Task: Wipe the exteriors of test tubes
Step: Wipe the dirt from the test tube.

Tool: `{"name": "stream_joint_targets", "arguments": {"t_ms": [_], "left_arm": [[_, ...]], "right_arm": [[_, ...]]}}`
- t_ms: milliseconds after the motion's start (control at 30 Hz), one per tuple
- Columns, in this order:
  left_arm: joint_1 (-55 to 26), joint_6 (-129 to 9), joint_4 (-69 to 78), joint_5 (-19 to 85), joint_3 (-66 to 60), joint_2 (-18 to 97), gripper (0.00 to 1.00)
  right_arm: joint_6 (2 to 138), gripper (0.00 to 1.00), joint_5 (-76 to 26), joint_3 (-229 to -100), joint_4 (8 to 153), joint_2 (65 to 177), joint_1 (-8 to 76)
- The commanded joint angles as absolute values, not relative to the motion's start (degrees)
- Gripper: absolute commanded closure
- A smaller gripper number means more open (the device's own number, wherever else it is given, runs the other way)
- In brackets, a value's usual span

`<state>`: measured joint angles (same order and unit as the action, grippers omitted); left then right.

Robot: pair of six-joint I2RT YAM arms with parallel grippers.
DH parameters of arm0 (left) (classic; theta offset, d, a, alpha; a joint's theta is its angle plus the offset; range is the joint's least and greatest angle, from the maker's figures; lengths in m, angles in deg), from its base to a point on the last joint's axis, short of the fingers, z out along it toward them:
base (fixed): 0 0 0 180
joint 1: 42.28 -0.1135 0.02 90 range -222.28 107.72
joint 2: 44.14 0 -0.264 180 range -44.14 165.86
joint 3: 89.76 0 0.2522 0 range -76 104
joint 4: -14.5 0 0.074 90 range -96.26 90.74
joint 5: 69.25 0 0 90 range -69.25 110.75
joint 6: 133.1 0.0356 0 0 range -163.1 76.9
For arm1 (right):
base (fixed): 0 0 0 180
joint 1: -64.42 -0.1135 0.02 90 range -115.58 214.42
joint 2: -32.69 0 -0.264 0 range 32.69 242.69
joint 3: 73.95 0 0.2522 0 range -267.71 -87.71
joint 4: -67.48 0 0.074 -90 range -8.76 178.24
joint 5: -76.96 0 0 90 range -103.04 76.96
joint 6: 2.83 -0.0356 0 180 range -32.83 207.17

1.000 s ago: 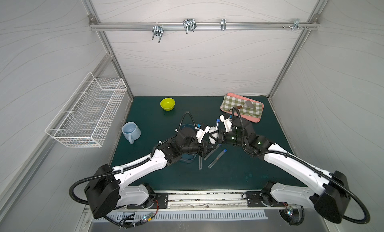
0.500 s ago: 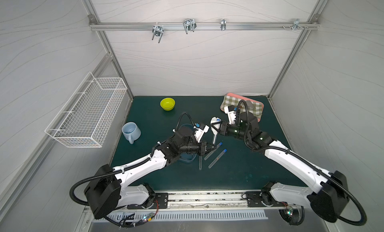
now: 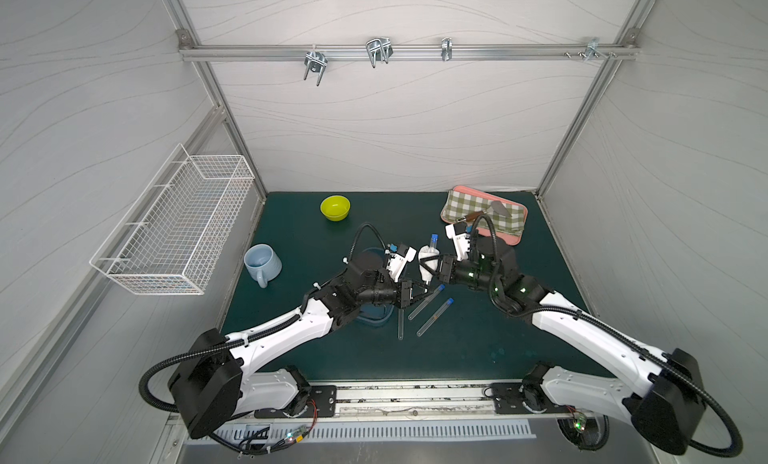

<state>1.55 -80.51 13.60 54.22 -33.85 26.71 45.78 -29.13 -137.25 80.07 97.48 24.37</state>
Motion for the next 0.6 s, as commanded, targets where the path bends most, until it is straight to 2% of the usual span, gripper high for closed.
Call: {"name": "stream_joint_targets", "arguments": {"t_ms": [0,200,433,567], "left_arm": [[1.13,-81.19,17.97,55.54,-32.69,26.17,0.93],[1.13,-81.06,17.43,55.3,-31.63,26.22,0.93],[0.73,-81.16,17.18,54.85,-30.92,26.54,0.93],[0.66,-80.97,16.71,54.94,-30.47,26.94,0.93]], "right_arm": [[48.65,0.78,-31.03,-141.64,81.05,99.65,28.15],[48.63,0.78,-32.49,-141.63,81.35,99.76,27.55],[43.94,0.78,-26.89,-133.51,78.99,95.73,19.3],[44.02,0.78,-25.32,-133.04,78.77,96.06,18.79]]}}
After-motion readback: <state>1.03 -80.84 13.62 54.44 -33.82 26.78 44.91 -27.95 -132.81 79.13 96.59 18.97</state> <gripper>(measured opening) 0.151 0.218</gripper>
